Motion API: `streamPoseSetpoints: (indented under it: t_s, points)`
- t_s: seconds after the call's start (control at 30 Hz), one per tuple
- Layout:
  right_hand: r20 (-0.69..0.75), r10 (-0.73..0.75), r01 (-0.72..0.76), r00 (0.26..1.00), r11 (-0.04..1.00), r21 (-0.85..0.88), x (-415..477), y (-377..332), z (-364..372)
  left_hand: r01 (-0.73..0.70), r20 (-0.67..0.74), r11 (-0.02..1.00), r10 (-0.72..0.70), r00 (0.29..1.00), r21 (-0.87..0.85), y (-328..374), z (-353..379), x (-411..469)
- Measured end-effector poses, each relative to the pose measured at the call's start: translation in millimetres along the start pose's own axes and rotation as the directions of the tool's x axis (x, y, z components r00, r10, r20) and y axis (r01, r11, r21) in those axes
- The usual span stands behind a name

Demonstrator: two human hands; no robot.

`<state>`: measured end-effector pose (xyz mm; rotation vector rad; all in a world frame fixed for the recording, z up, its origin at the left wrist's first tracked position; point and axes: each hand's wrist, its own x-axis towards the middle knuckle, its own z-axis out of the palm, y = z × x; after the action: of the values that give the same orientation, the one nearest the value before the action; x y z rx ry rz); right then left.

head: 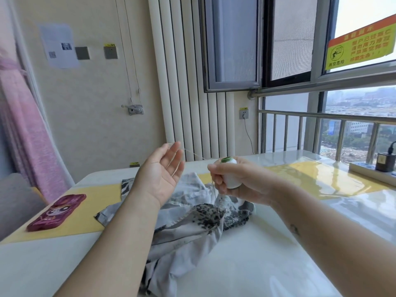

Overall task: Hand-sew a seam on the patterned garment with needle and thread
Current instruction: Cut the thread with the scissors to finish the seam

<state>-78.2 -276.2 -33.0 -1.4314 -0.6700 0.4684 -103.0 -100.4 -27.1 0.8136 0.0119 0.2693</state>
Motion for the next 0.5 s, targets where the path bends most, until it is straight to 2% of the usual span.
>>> streamPoseSetpoints:
  t_s: [0.2,0.37,0.43,0.47,0.5]
  points:
    - [-0.024,0.081,-0.08,0.996,0.996,0.048,2.8,9.5,1.6,0.075,-0.151,0.997,-0.07,0.986,0.024,-16.8,-27.5,12.5]
    - [-0.116,0.122,-0.098,0.986,0.975,0.197,13.4,17.1,3.6,0.155,-0.113,0.945,-0.127,0.985,0.289,-22.6,-33.4,15.2]
    - [-0.203,0.136,-0.076,0.97,0.958,0.276,18.1,20.9,4.7,0.027,-0.112,0.855,0.036,0.993,0.518,-20.9,-31.4,11.3]
    - [-0.251,0.142,-0.062,0.957,0.951,0.302,20.0,22.4,5.6,-0.085,-0.071,0.74,0.177,0.982,0.667,-20.4,-30.1,8.0]
    - [-0.295,0.146,-0.047,0.944,0.947,0.319,21.7,23.9,6.4,-0.212,0.017,0.58,0.324,0.946,0.786,-20.7,-28.1,3.2]
